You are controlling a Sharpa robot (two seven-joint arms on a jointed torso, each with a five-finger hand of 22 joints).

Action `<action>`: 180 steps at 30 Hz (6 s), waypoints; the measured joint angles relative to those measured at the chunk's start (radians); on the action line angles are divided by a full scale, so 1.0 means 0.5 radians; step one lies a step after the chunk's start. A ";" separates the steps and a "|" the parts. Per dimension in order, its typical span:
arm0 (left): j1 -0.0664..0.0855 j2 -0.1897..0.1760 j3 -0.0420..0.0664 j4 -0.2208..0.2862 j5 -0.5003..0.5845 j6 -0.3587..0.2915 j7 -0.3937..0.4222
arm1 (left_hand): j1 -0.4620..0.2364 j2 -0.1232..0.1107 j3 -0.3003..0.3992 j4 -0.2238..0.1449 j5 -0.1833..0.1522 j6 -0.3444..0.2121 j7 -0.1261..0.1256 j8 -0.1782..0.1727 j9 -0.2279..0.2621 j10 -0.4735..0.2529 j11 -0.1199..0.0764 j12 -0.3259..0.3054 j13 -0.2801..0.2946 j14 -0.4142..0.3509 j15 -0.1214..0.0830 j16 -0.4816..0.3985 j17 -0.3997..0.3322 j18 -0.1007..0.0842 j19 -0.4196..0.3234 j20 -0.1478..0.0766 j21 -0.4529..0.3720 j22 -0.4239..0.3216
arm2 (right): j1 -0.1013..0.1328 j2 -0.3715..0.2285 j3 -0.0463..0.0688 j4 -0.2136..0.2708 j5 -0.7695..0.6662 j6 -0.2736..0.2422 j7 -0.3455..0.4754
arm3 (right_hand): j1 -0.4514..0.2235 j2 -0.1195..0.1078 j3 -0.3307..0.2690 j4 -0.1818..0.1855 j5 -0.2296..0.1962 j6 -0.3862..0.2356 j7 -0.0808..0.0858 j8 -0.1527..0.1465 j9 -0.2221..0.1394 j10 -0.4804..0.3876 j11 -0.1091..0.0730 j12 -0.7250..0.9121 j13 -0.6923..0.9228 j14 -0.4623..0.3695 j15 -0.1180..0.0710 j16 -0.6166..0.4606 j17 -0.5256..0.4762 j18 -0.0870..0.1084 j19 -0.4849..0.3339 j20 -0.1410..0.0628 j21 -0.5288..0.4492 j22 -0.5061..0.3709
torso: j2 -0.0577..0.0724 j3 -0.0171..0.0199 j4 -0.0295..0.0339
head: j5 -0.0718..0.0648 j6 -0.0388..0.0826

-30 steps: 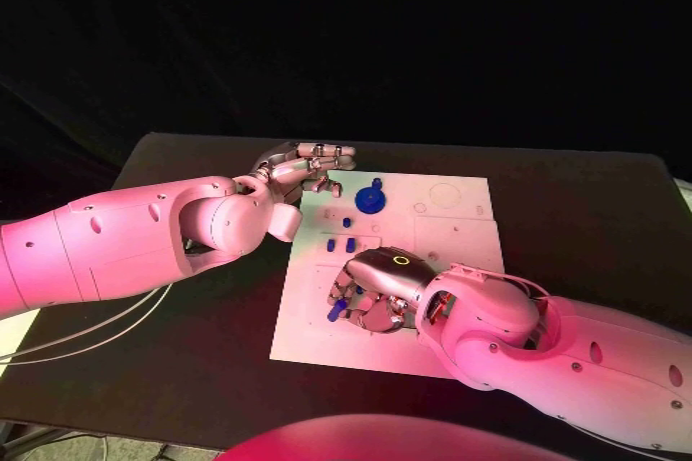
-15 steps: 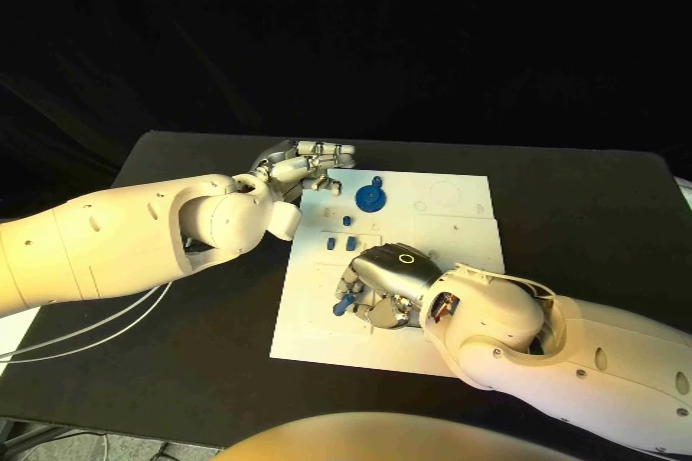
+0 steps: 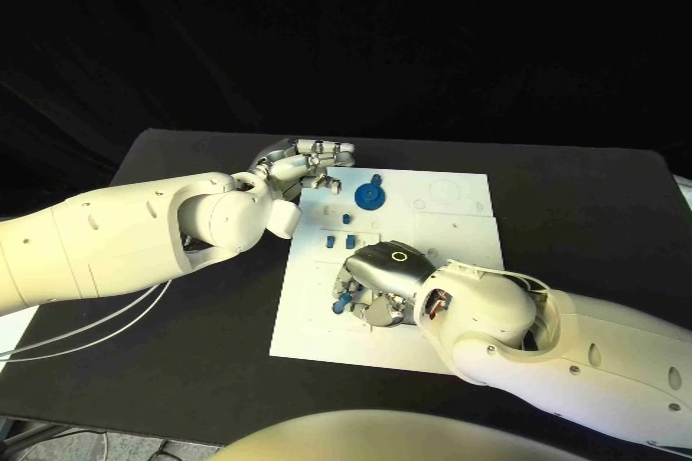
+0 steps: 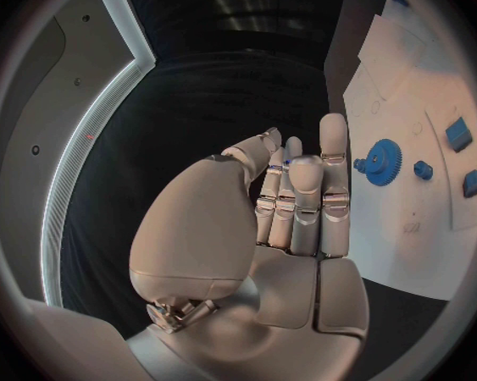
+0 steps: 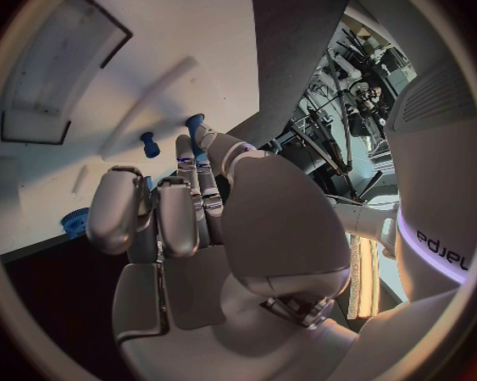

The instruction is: Assemble the parts on the task board

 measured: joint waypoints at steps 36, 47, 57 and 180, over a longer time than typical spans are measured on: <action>0.000 0.002 0.000 -0.015 0.000 0.014 -0.029 | 0.000 0.000 -0.010 -0.001 0.000 -0.008 0.007 0.000 0.000 -0.015 0.000 0.013 0.000 -0.007 0.007 -0.008 -0.016 0.000 -0.007 0.007 -0.008 -0.006 | 0.158 -0.570 0.040 0.270 0.351 -0.387 0.046 | -0.134 -0.058 -0.341 0.135 0.127 -0.280 0.059 -0.007 -0.060 -0.069 0.059 0.165 0.055 -0.003 0.050 -0.050 -0.082 0.032 -0.060 0.047 -0.101 -0.130 | -0.013 0.0004 -0.016 | -0.148 0.059; -0.001 0.003 -0.001 0.000 0.000 0.010 -0.017 | 0.000 0.000 -0.016 -0.007 0.000 -0.014 0.001 0.010 0.000 -0.015 0.000 0.013 0.000 -0.014 0.000 -0.008 -0.015 0.000 -0.007 0.007 -0.008 -0.009 | 0.233 -1.034 0.000 0.407 0.750 -0.336 -0.249 | -0.356 -0.069 -0.775 0.402 0.461 -0.232 -0.035 0.127 -0.010 0.209 -0.069 1.726 1.685 -0.004 -0.054 0.241 0.212 -0.032 0.111 -0.067 0.204 0.315 | -0.032 -0.0107 -0.059 | -0.256 0.092; -0.012 0.007 0.000 -0.009 0.000 0.009 0.000 | 0.000 0.000 -0.015 -0.007 0.000 -0.014 0.001 0.010 0.000 -0.015 0.000 0.013 0.000 -0.014 0.000 -0.008 -0.015 0.000 -0.007 0.007 -0.008 -0.009 | 0.167 -1.084 -0.034 0.412 0.676 -0.214 -0.488 | -0.327 -0.014 -0.952 0.525 0.480 -0.245 -0.035 0.202 0.023 0.209 -0.068 1.988 2.051 -0.004 -0.054 0.275 0.212 -0.032 0.118 -0.060 0.219 0.355 | -0.046 -0.0169 -0.068 | -0.280 0.069; -0.031 -0.018 -0.001 -0.004 0.000 0.035 -0.032 | -0.008 0.008 -0.031 -0.013 0.000 -0.021 0.007 0.010 0.000 -0.029 0.000 0.022 0.000 -0.022 0.008 -0.008 -0.030 0.000 -0.007 0.007 -0.015 -0.014 | 0.016 -0.562 -0.025 0.272 0.747 -0.229 -0.644 | -0.462 0.324 -1.322 0.599 0.431 -0.080 -0.113 0.400 0.217 0.365 -0.157 2.123 2.374 0.004 -0.112 0.345 0.211 -0.063 0.132 -0.104 0.287 0.436 | -0.038 -0.0284 -0.041 | -0.235 0.058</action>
